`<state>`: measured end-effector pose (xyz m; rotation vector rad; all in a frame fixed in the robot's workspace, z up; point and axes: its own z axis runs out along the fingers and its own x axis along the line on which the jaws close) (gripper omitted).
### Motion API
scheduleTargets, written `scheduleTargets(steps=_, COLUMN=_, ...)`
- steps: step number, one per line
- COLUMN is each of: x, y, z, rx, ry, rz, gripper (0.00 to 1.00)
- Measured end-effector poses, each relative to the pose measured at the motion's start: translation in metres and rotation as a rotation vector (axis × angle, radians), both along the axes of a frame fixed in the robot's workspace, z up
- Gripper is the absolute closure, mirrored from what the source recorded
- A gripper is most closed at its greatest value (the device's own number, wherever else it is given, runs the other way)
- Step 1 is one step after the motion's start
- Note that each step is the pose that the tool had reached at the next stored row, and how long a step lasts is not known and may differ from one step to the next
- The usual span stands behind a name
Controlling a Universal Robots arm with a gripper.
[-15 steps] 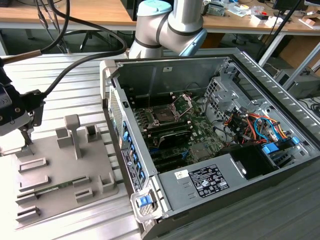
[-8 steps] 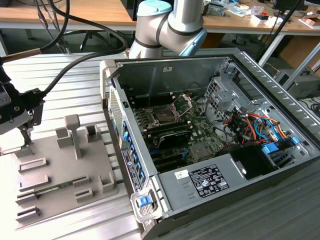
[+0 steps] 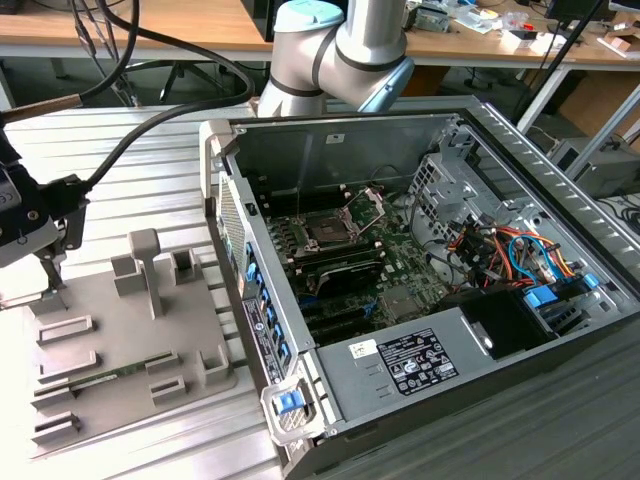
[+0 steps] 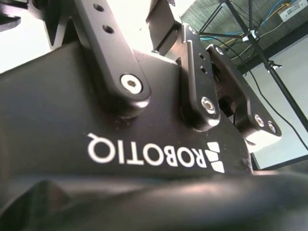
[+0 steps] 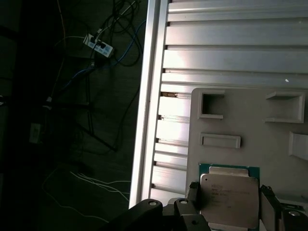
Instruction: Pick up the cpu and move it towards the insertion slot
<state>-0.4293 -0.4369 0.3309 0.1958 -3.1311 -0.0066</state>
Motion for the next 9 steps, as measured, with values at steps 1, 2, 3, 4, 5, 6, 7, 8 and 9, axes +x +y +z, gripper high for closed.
scheduleTargets(steps=1, x=0.0, y=0.0, z=0.0002, rx=0.0, ry=0.0, rz=0.0, gripper=0.45)
scheduleTargets(steps=2, x=0.0, y=0.0, z=0.0004, rx=0.0001, ry=0.0, rz=0.0, gripper=0.45)
scheduleTargets(steps=3, x=0.0, y=0.0, z=0.0007, rx=0.0, ry=0.0, rz=0.0, gripper=0.45)
scheduleTargets(steps=4, x=0.0, y=0.0, z=0.001, rx=0.0, ry=0.0, rz=0.0, gripper=0.45)
scheduleTargets(steps=5, x=0.0, y=0.0, z=0.0012, rx=0.0, ry=0.0, rz=0.0, gripper=0.45)
scheduleTargets(steps=6, x=0.0, y=0.0, z=0.0014, rx=0.0, ry=0.0, rz=0.0, gripper=0.45)
scheduleTargets(steps=7, x=0.0, y=0.0, z=0.0016, rx=0.0, ry=0.0, rz=0.0, gripper=0.45)
scheduleTargets(steps=8, x=0.0, y=0.0, z=0.0018, rx=0.0, ry=0.0, rz=0.0, gripper=0.45)
scheduleTargets(steps=9, x=0.0, y=0.0, z=0.0021, rx=0.0, ry=0.0, rz=0.0, gripper=0.45)
